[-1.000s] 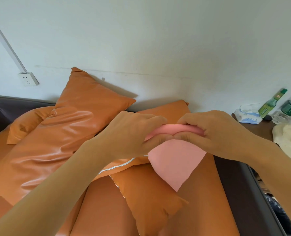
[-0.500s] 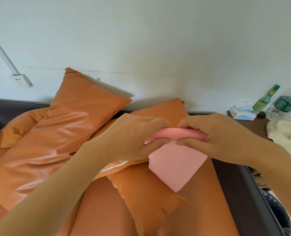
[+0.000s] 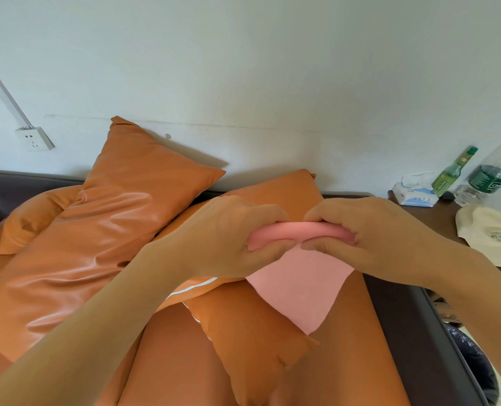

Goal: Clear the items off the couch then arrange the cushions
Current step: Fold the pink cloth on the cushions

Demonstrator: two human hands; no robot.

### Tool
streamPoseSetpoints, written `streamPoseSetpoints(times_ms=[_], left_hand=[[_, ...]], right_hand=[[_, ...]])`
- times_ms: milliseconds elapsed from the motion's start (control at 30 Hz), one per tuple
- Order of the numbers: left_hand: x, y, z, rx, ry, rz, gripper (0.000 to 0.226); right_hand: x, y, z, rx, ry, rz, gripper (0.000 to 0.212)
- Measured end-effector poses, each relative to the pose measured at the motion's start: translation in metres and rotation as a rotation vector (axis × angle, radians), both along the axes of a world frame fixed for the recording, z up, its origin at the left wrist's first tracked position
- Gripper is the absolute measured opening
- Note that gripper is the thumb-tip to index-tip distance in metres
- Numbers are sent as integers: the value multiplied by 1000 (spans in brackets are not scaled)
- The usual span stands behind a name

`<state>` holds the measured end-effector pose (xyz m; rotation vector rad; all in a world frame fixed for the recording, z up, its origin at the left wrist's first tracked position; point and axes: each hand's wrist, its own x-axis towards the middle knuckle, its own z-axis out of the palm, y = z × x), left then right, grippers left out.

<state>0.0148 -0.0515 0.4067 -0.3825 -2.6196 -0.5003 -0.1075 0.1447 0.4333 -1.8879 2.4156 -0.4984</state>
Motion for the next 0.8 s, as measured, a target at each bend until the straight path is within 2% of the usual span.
streamPoseSetpoints(times_ms=[133, 267, 300, 467, 600, 667, 800], left_hand=[[3, 1, 1, -5, 41, 10, 27], [17, 4, -6, 274, -73, 270, 34], [17, 4, -6, 310, -74, 279, 32], [4, 11, 3, 124, 125, 40, 20], [0, 9, -2, 163, 149, 11, 20], [-1, 7, -3, 144, 142, 6, 25], [-1, 7, -4, -48, 166, 37, 33]], right_hand=[[-1, -2, -1, -5, -274, 42, 25], [2, -5, -1, -63, -288, 87, 22], [2, -5, -2, -80, -293, 92, 22], [1, -6, -2, -119, -256, 89, 27], [-2, -4, -3, -120, -89, 57, 32], [-3, -2, -3, -113, -69, 43, 31], [-5, -1, -2, -60, -56, 28, 35]])
